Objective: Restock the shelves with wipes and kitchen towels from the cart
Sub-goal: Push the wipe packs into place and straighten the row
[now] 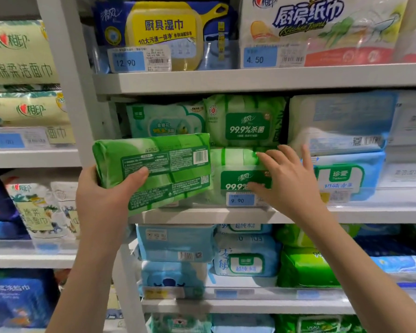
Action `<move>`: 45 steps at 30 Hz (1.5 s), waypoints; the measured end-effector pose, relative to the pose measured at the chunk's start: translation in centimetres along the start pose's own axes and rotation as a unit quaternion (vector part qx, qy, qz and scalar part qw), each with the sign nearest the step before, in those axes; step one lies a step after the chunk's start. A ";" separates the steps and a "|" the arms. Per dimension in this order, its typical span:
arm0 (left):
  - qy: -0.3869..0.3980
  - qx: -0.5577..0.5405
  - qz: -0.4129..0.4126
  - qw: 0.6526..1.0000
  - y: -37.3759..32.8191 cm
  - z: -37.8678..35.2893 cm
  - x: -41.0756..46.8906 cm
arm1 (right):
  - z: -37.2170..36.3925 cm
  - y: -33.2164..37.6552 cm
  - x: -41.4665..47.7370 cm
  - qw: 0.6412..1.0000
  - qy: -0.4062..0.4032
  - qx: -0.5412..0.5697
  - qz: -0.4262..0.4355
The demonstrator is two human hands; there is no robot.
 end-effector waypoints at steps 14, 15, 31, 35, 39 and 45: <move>0.008 -0.008 -0.031 0.999 -0.4 -0.2 0.0 | -1.2 2.3 2.4 0.994 0.023 0.090 0.053; 0.007 -0.012 -0.036 0.999 -0.5 -0.2 0.1 | -1.2 2.3 2.3 0.994 0.024 0.088 0.053; 0.026 -0.065 -0.162 0.984 -2.8 -1.3 1.2 | 2.0 4.4 3.8 0.857 0.037 0.498 -0.123; 0.027 -0.099 -0.150 0.983 -2.6 -1.8 1.7 | 2.1 6.0 4.5 0.852 0.023 0.513 -0.099; 0.054 -0.106 -0.137 0.983 -1.9 -3.6 1.1 | 1.8 5.0 3.9 0.840 -0.034 0.526 -0.127; 0.120 -0.162 -0.072 0.977 -0.7 -7.8 -0.1 | 2.2 1.5 2.9 0.851 -0.102 0.490 -0.155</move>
Point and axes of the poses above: each hand's wrist, its own x-axis towards the middle knuckle, its own z-axis out of the back of the hand, y = z × x, the point moved 3 cm from there along x, towards the middle knuckle, and after that the axes turned 11 degrees about -y, right-handed, at the moved point
